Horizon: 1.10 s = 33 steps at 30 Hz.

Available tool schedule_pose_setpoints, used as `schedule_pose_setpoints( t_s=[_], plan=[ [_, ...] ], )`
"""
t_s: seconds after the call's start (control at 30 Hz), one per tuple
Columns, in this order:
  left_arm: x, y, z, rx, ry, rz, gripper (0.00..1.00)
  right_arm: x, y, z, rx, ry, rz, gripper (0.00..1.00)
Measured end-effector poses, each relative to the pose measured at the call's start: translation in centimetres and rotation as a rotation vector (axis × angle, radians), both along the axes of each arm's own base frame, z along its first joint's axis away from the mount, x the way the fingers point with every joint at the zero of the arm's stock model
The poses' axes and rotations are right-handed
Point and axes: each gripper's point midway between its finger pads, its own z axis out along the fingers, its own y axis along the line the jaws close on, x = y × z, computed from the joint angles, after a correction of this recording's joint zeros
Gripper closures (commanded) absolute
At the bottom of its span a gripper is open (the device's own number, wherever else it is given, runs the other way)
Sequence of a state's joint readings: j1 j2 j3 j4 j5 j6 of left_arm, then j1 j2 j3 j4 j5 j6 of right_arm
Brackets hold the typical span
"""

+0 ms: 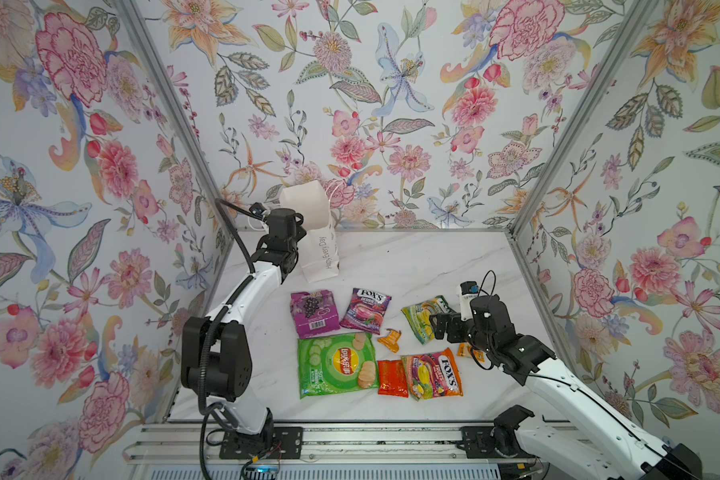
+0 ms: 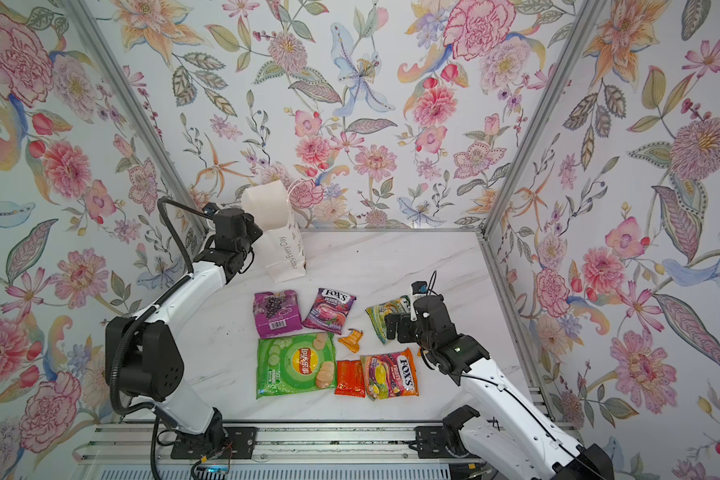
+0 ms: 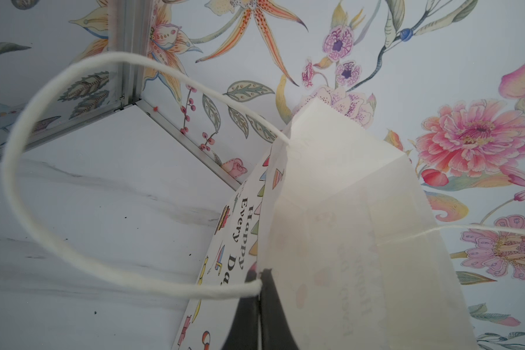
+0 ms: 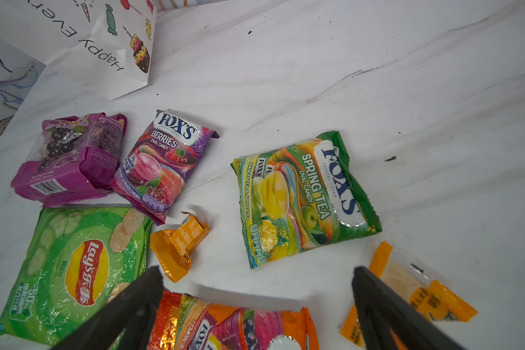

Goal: Place the snacks into the paper bag
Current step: 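Pull the bag nearer with left gripper while right gripper reaches the Lay's bag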

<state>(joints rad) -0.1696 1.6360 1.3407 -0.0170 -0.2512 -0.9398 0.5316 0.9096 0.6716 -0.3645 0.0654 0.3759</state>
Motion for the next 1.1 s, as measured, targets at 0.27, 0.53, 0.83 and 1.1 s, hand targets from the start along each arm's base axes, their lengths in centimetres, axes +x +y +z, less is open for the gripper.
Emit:
schedule_pose_setpoints(
  t_s=[0.27,0.53,0.83,1.1],
  plan=[
    [-4.9,4.6,3.3,0.059,-0.083,0.067,1.0,-0.1,2.3,-0.8,0.001,0.049,0.038,0.01],
    [-8.2,7.3,5.9,0.136,-0.121,0.102,1.0,-1.8,7.8,-3.5,0.004,0.15,0.124,0.01],
    [-11.9,8.3,3.4,0.243,0.048,0.103,1.0,-5.0,16.4,-7.6,-0.006,0.306,0.21,0.01],
    [-16.5,9.7,4.4,0.36,0.131,0.132,1.0,-5.9,20.8,-11.1,-0.03,0.404,0.211,0.03]
  ],
)
